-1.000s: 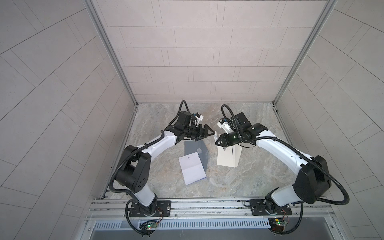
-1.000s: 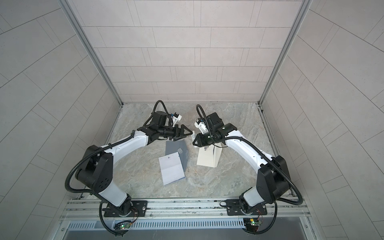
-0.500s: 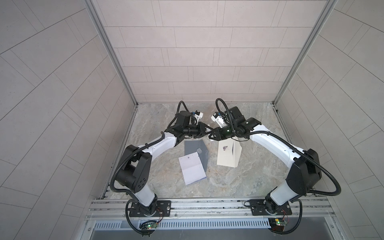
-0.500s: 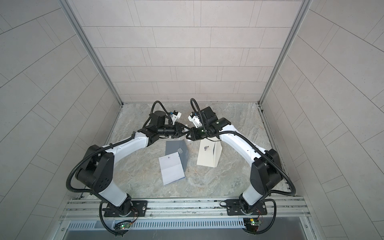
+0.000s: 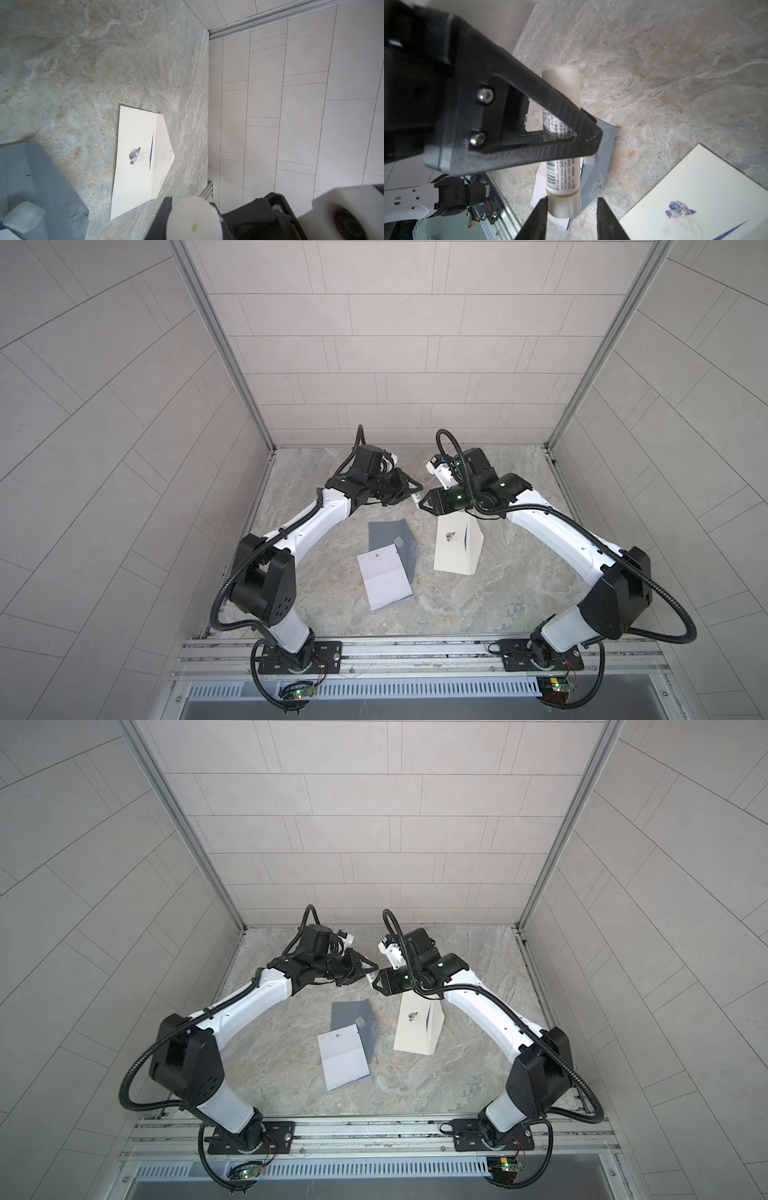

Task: Place the letter into the envelope and seal it
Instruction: 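Bring the left gripper to the glue stick cap held by the right gripper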

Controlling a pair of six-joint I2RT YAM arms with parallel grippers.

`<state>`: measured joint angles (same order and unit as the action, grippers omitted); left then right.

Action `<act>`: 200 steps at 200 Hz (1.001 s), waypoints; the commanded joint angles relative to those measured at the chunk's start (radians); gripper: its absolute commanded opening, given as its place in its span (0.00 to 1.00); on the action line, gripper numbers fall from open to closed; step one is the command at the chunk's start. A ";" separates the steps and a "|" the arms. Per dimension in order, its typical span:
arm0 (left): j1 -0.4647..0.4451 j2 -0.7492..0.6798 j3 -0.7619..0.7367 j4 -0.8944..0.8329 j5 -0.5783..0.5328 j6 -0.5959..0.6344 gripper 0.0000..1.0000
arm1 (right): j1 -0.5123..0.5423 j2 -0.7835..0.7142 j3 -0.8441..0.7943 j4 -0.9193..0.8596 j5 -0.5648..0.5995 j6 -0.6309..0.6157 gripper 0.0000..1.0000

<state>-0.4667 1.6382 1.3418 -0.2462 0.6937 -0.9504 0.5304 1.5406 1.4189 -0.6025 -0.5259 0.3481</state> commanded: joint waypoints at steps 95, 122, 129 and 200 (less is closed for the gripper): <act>0.003 -0.012 0.010 -0.063 0.023 -0.044 0.00 | 0.072 0.083 0.072 -0.030 0.047 -0.033 0.31; 0.005 -0.012 -0.002 -0.005 0.036 -0.076 0.00 | 0.075 0.078 0.054 -0.032 0.038 -0.035 0.14; 0.006 -0.014 -0.003 0.013 0.041 -0.074 0.00 | 0.072 0.075 0.050 -0.031 0.018 -0.036 0.09; 0.011 -0.138 -0.236 0.612 0.203 0.007 0.00 | -0.066 -0.033 -0.080 0.215 -0.524 0.091 0.00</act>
<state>-0.4553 1.5906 1.1889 -0.0357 0.7769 -0.9672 0.4759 1.5803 1.3613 -0.4957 -0.7898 0.3786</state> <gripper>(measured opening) 0.242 0.239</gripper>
